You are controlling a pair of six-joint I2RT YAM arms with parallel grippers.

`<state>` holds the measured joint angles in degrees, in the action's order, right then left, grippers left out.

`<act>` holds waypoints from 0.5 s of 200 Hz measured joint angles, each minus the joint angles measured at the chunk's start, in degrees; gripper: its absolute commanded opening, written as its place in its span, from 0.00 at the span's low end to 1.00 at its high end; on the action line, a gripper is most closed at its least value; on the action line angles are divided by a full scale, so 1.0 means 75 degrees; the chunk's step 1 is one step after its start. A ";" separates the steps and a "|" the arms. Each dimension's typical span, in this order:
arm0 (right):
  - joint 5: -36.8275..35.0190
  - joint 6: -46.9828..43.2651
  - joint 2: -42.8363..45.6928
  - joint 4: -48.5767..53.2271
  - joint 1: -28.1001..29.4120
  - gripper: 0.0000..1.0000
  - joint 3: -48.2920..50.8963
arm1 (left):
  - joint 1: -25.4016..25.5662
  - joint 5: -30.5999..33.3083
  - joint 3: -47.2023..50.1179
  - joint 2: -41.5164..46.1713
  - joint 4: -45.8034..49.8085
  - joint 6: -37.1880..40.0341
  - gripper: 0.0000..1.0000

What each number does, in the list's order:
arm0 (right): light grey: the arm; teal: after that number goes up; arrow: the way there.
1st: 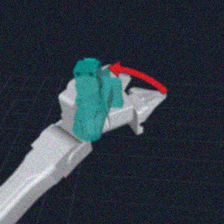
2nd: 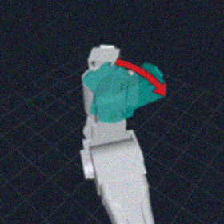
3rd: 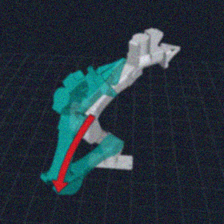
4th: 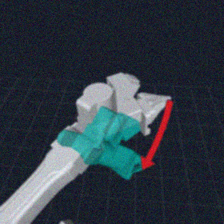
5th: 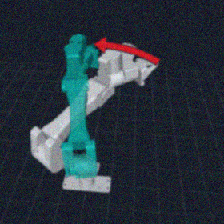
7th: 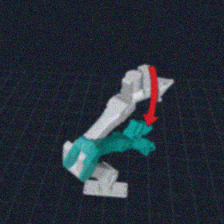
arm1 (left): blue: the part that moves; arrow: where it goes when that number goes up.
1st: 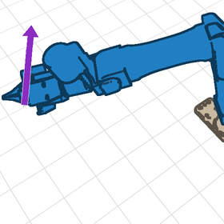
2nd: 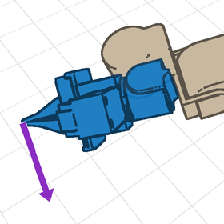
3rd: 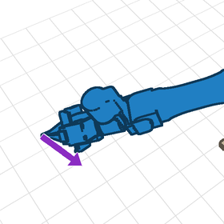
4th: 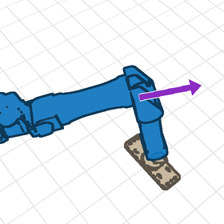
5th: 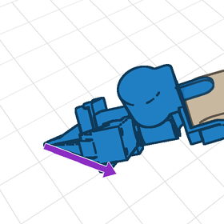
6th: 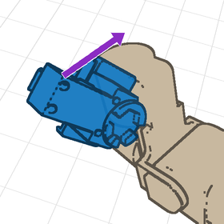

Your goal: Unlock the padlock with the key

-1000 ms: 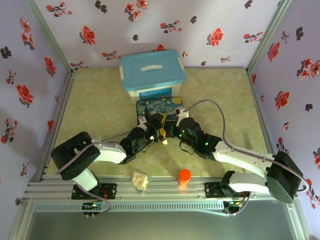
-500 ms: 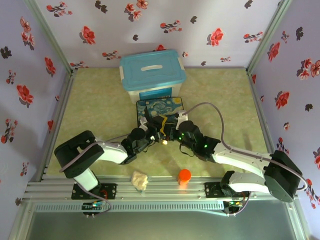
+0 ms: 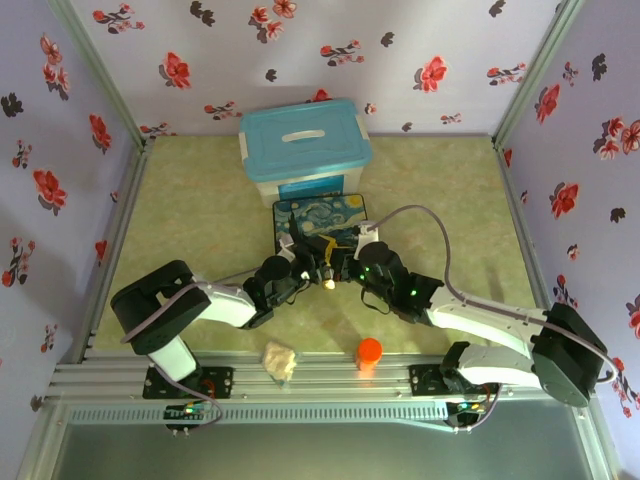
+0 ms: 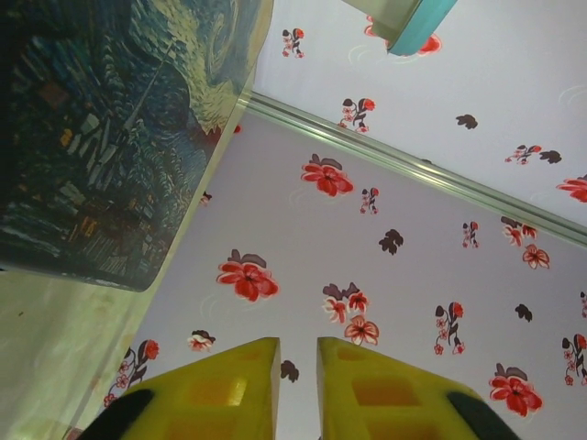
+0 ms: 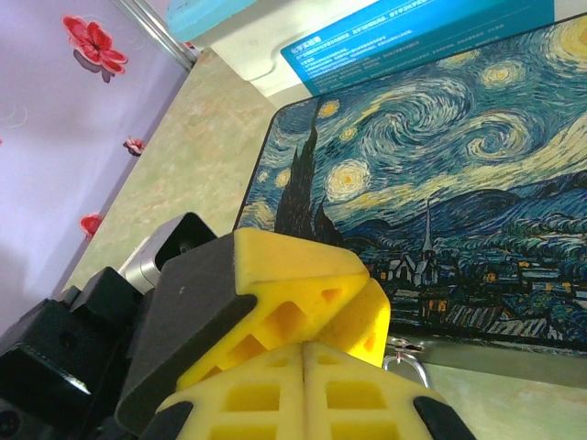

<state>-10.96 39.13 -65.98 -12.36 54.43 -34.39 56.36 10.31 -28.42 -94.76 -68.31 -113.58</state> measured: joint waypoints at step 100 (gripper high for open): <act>-0.0009 0.0003 0.0108 -0.0020 0.0000 0.02 -0.0006 | 0.0000 -0.0061 0.0000 -0.0023 0.0093 0.0373 0.00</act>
<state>-11.03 39.16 -65.17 -12.51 54.43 -34.44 56.36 9.85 -28.42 -94.94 -67.61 -110.78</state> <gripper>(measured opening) 0.043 0.054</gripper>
